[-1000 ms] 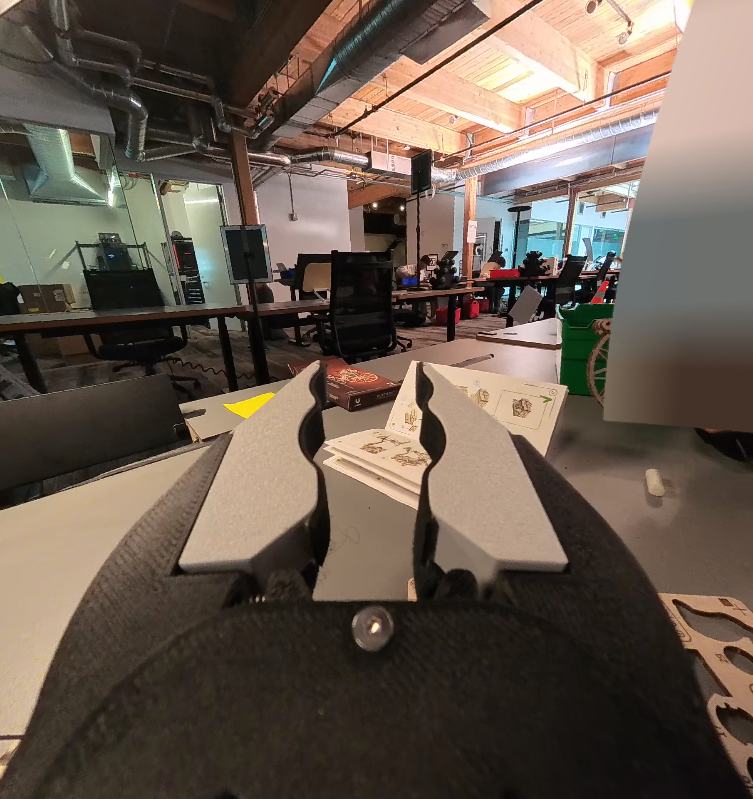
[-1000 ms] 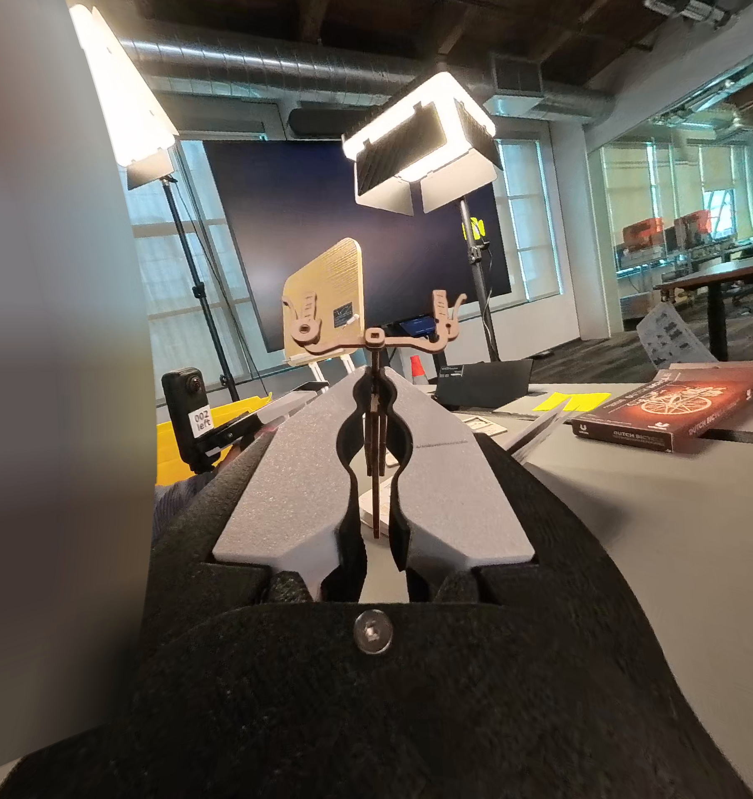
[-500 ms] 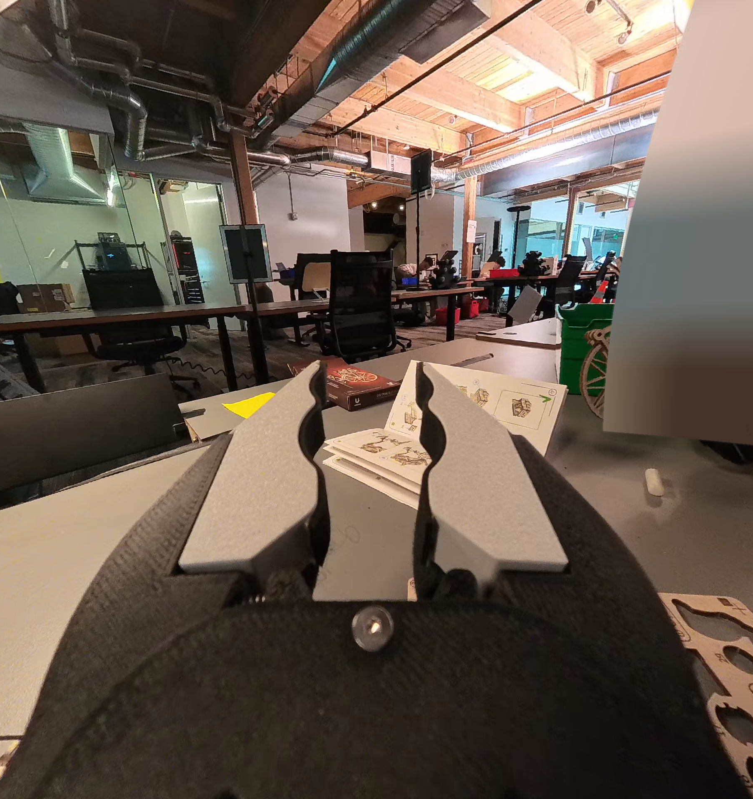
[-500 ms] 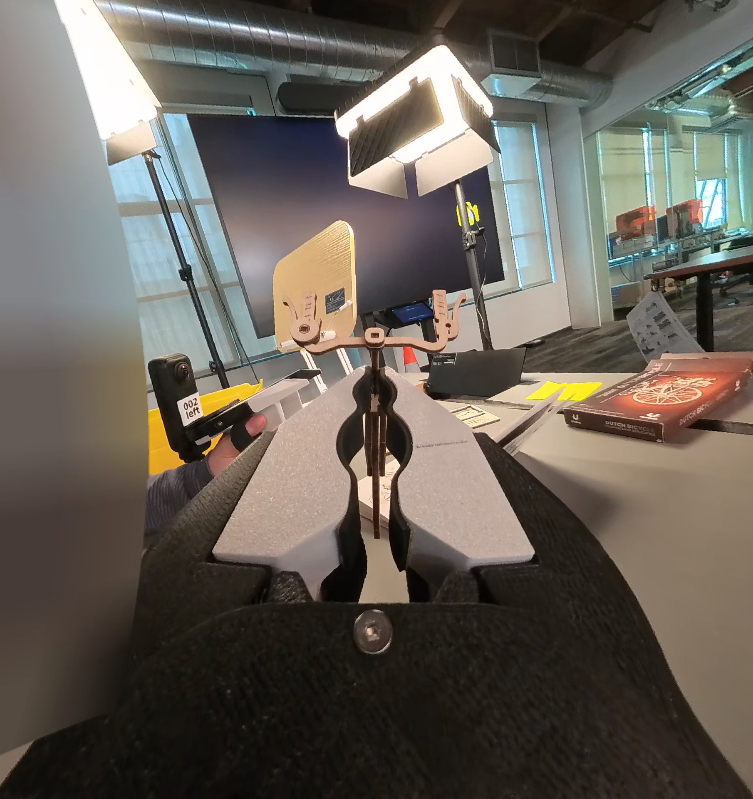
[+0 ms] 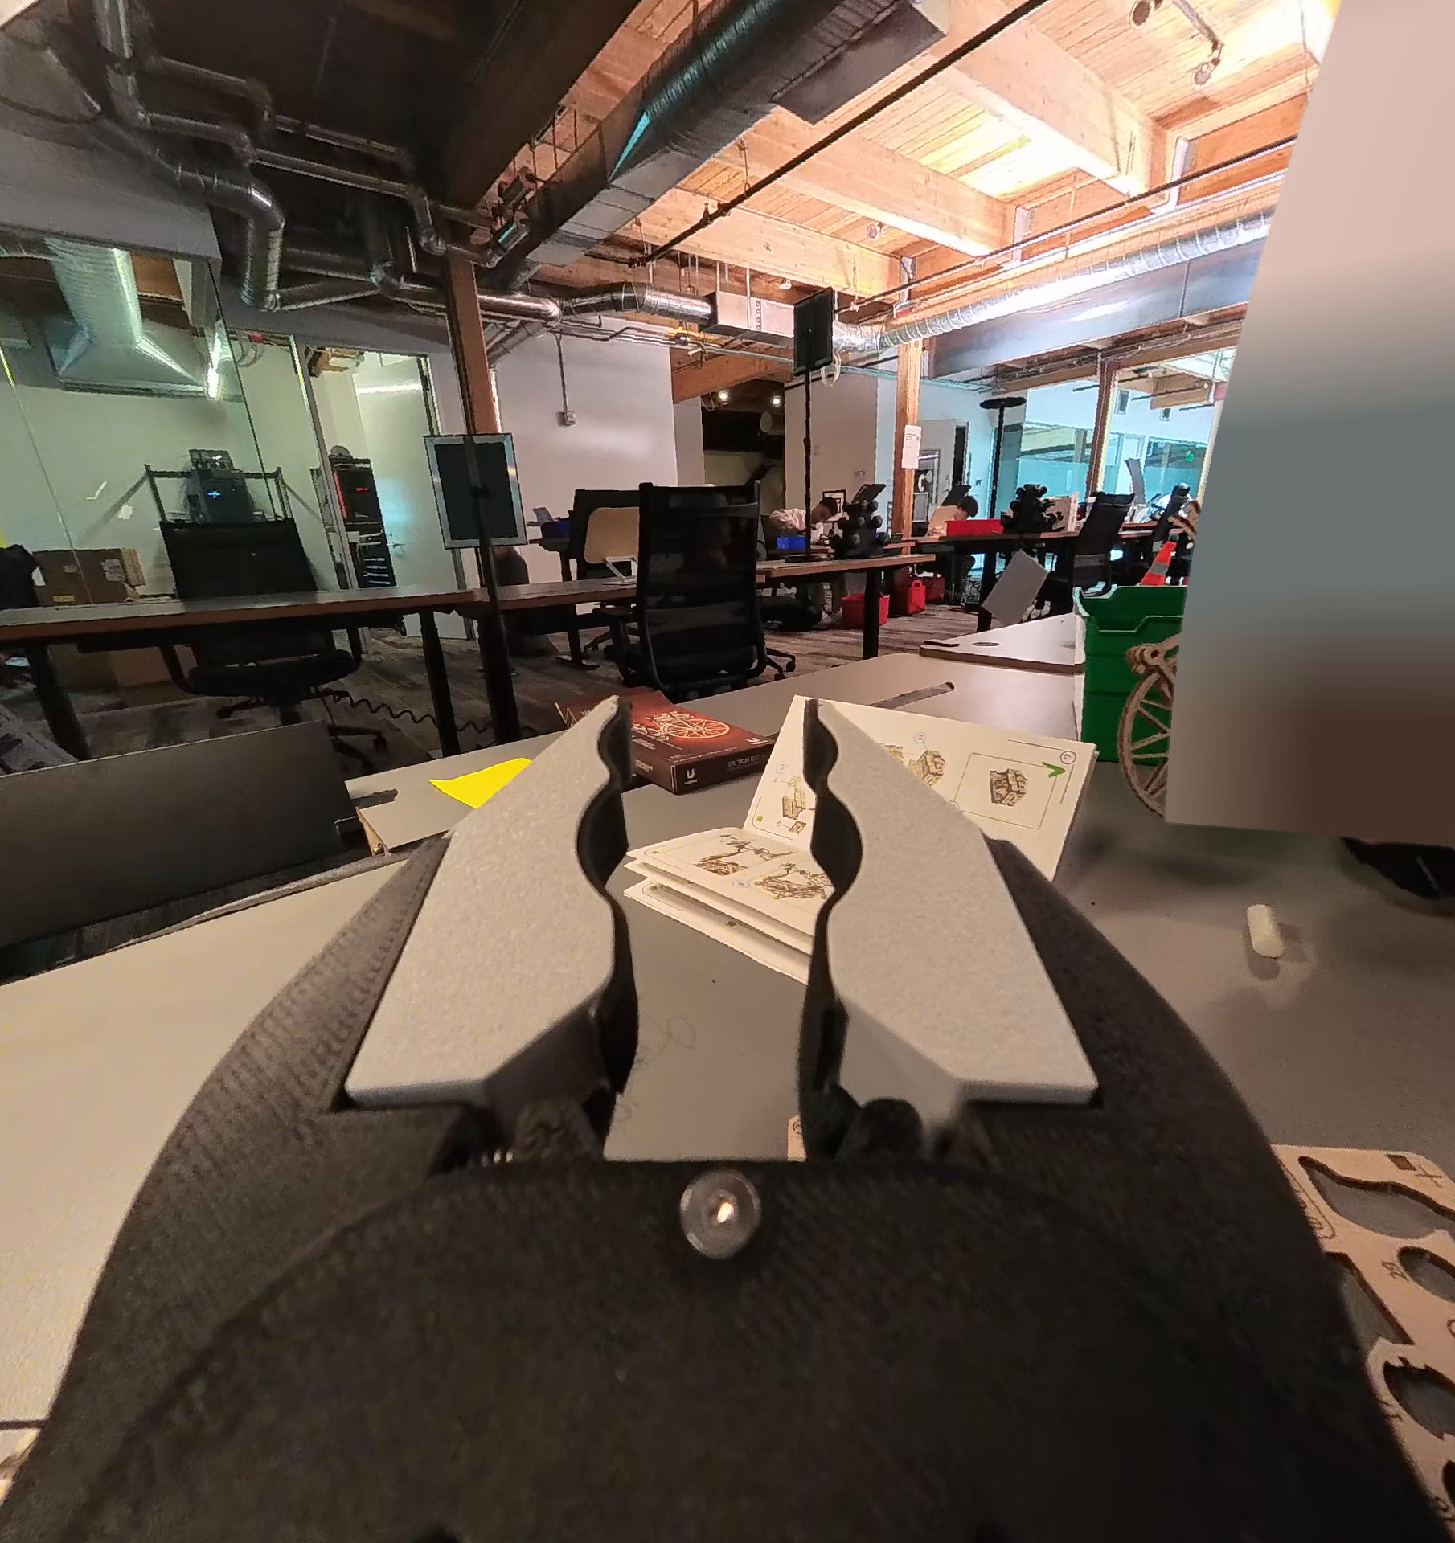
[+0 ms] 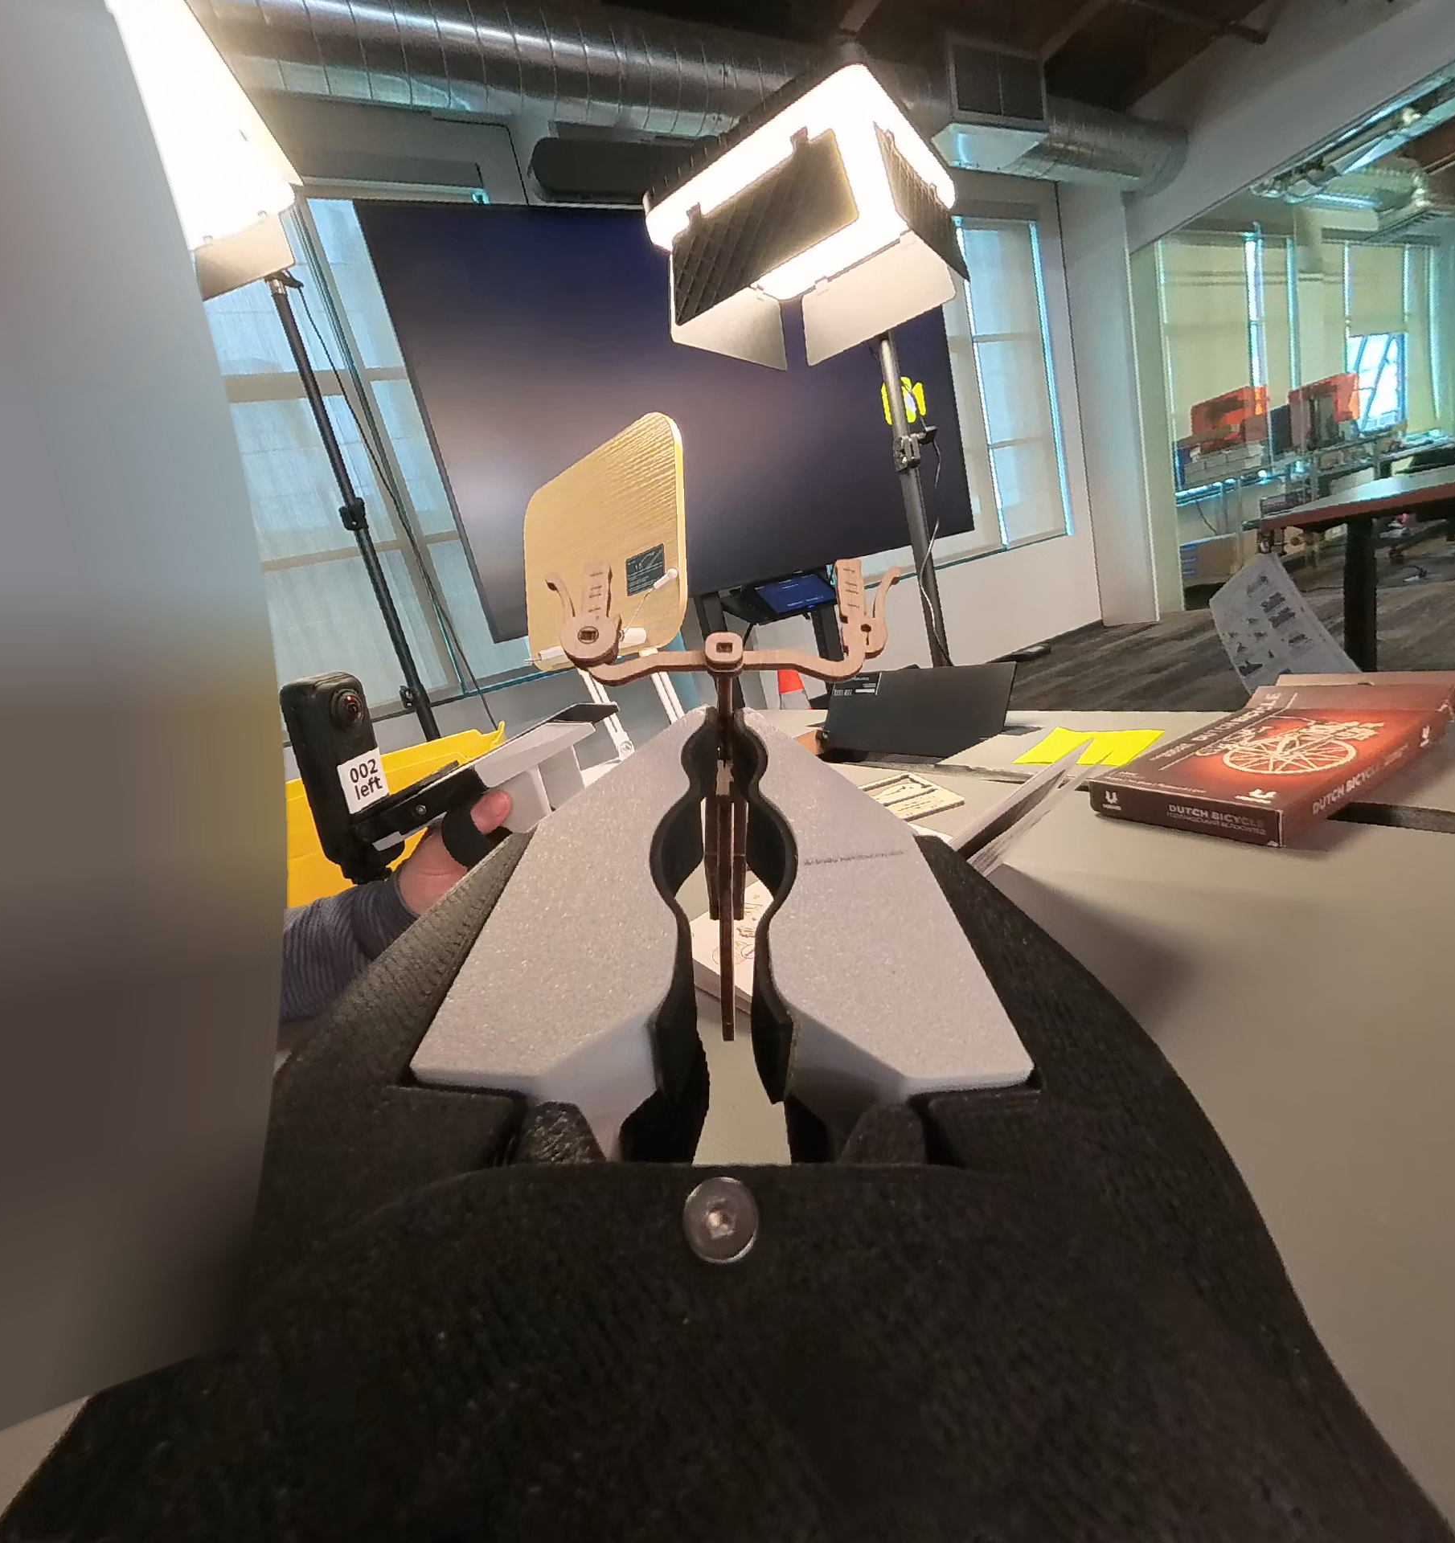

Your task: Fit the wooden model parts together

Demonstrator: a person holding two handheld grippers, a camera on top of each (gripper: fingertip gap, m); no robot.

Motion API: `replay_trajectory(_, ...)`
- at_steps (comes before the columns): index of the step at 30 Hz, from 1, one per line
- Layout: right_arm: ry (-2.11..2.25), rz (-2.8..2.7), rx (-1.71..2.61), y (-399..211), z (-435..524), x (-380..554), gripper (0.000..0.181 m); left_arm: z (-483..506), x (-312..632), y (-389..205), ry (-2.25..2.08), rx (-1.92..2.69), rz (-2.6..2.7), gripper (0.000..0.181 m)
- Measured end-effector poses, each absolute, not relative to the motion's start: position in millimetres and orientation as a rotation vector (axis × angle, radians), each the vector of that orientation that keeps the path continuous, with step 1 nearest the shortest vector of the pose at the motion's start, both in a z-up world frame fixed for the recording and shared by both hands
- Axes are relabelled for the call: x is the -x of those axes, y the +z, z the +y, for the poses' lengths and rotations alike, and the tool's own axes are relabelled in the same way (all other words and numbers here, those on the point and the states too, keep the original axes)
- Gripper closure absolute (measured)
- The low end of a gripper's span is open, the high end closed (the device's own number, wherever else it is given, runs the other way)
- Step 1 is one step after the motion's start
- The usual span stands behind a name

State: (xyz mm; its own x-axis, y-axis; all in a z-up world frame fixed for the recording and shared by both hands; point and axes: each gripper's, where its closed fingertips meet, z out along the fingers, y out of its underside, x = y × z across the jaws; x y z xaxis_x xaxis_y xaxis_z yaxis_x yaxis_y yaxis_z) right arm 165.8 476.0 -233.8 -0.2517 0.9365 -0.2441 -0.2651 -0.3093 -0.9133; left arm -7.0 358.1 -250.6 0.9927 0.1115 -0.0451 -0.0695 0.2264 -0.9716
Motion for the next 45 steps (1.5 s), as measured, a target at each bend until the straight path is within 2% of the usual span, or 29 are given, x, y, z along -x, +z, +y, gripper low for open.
replay_trajectory(10,1.713,-0.984,1.059,-233.7,473.5,-164.2,0.181,358.4,-37.3,-244.0,0.283,1.313,0.216,0.141)
replay_trajectory(21,1.691,-1.002,1.036,-230.8,468.2,-164.4,0.181,342.2,-92.1,-226.9,0.22,1.305,0.312,0.145)
replay_trajectory(25,1.675,-0.991,1.028,-227.7,470.7,-167.0,0.181,317.4,-50.7,-224.0,0.289,1.421,0.199,0.143)
replay_trajectory(29,1.684,-0.956,1.021,-222.3,475.5,-171.3,0.181,270.2,35.9,-230.5,0.368,1.617,-0.058,0.141)
replay_trajectory(31,1.689,-0.942,1.019,-220.3,477.5,-173.1,0.181,256.5,61.7,-253.7,0.26,1.842,-0.103,0.143)
replay_trajectory(32,1.693,-0.936,1.018,-219.7,478.2,-173.8,0.181,251.1,62.8,-270.3,0.201,2.001,-0.017,0.152)
replay_trajectory(34,1.7,-0.929,1.022,-220.1,479.6,-174.0,0.181,235.4,81.6,-296.4,0.362,2.249,0.178,0.155)
replay_trajectory(36,1.703,-0.929,1.028,-221.3,480.1,-173.3,0.181,229.2,100.1,-308.0,0.472,2.366,0.307,0.147)
replay_trajectory(41,1.698,-0.931,1.029,-221.5,480.6,-173.7,0.181,224.2,120.1,-316.9,0.231,2.535,0.231,0.127)
replay_trajectory(45,1.702,-0.924,1.025,-220.0,481.7,-174.9,0.181,212.7,138.0,-330.4,0.217,2.68,0.225,0.128)
